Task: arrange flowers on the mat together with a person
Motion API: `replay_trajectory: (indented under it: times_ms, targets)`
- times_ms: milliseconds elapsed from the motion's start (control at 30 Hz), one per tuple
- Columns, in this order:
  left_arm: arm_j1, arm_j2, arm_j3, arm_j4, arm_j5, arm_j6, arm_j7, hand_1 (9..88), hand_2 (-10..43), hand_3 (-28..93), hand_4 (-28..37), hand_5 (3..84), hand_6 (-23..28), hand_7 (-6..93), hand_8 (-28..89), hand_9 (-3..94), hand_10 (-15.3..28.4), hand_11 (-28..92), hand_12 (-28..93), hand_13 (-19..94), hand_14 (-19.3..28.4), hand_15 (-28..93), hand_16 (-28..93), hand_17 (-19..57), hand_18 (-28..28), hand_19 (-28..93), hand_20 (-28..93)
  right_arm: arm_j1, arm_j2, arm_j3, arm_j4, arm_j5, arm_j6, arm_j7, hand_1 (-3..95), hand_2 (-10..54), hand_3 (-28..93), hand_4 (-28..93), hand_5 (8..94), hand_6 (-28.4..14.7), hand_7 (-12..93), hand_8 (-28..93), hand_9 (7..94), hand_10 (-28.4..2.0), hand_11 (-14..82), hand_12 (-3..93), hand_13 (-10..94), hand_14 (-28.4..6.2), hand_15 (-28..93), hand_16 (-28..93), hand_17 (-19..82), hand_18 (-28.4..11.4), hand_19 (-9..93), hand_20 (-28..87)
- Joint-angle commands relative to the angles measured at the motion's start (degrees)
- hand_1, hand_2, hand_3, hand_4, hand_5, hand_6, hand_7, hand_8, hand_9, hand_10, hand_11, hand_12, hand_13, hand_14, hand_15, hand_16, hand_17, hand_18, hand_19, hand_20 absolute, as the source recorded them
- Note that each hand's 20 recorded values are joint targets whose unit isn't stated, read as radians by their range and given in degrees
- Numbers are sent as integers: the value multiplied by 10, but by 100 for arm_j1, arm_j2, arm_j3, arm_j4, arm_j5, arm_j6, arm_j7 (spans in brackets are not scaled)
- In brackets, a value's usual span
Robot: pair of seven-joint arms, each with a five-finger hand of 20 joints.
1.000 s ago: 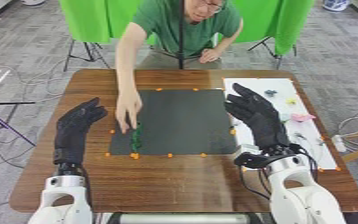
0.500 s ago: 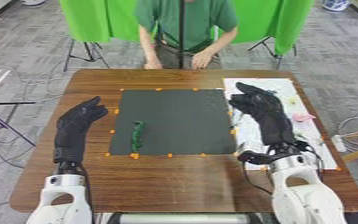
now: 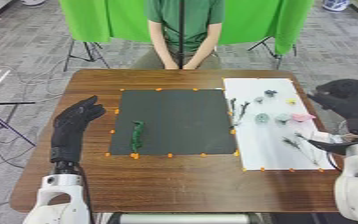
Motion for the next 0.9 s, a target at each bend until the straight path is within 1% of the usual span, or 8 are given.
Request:
replay_trajectory:
  times_ms: [33, 233, 400, 500, 633, 667, 767, 900]
  targets:
    - [157, -29, -67, -61, 42, 68, -112, 286, 9, 653, -201, 503, 52, 166, -59, 501, 142, 227, 141, 405, 198, 268, 10, 77, 161, 181, 205, -583, 462, 189, 54, -2495, -929, 341, 381, -95, 596, -283, 637, 1, 280, -79, 689, -113, 322, 288, 656, -111, 434, 271, 285, -162, 494, 432]
    - [155, -4, -55, -64, 49, 58, -153, 286, 9, 652, -200, 503, 52, 165, -59, 500, 143, 226, 140, 404, 198, 269, 10, 76, 161, 182, 205, -444, 664, -39, 348, -2533, -1418, 694, 393, -95, 577, -283, 652, 2, 273, -75, 700, -114, 318, 293, 668, -109, 446, 279, 292, -167, 509, 448]
    - [183, 9, -64, -74, 35, 64, -184, 285, 7, 654, -200, 503, 52, 166, -59, 499, 142, 226, 140, 404, 198, 269, 10, 76, 162, 182, 205, -451, 646, -112, 552, -2438, -1629, 693, 400, -95, 567, -283, 666, 1, 255, -74, 712, -115, 305, 288, 677, -110, 457, 283, 296, -173, 520, 455]
    - [169, 35, -59, -63, 48, 19, -218, 286, 7, 653, -201, 503, 52, 164, -60, 499, 143, 227, 141, 404, 198, 268, 10, 76, 161, 182, 205, -396, 625, -219, 714, -2430, -1685, 747, 405, -95, 556, -283, 680, 3, 239, -72, 735, -115, 290, 278, 689, -110, 461, 285, 302, -176, 527, 459]
    - [167, 46, -40, -61, 41, 21, -205, 286, 8, 653, -200, 502, 53, 165, -58, 499, 143, 226, 140, 403, 198, 269, 10, 75, 162, 182, 204, -307, 641, -337, 918, -2395, -1691, 773, 413, -95, 531, -283, 698, 1, 218, -72, 761, -117, 271, 268, 698, -110, 462, 291, 305, -179, 531, 466]
    - [130, 58, -37, -42, 40, -4, -205, 286, 8, 653, -201, 502, 52, 164, -59, 498, 143, 226, 140, 403, 198, 270, 10, 75, 162, 182, 204, -319, 623, -341, 934, -2368, -1685, 790, 415, -95, 528, -283, 705, 1, 214, -72, 771, -119, 264, 263, 699, -110, 461, 292, 305, -179, 530, 466]
    - [130, 67, -37, -39, 27, 22, -199, 286, 8, 652, -200, 503, 52, 165, -58, 498, 142, 226, 141, 403, 198, 270, 10, 75, 162, 182, 204, -259, 627, -422, 1064, -2425, -1718, 824, 423, -95, 514, -283, 717, 4, 212, -73, 787, -118, 254, 259, 702, -110, 459, 295, 306, -179, 528, 466]
    - [172, 34, -20, -63, 37, 42, -223, 286, 8, 652, -201, 502, 53, 164, -58, 499, 143, 226, 140, 403, 197, 270, 10, 75, 162, 183, 204, -243, 604, -520, 1232, -2576, -1528, 916, 422, -95, 519, -283, 725, 4, 206, -76, 795, -117, 246, 254, 705, -110, 457, 298, 307, -180, 524, 466]
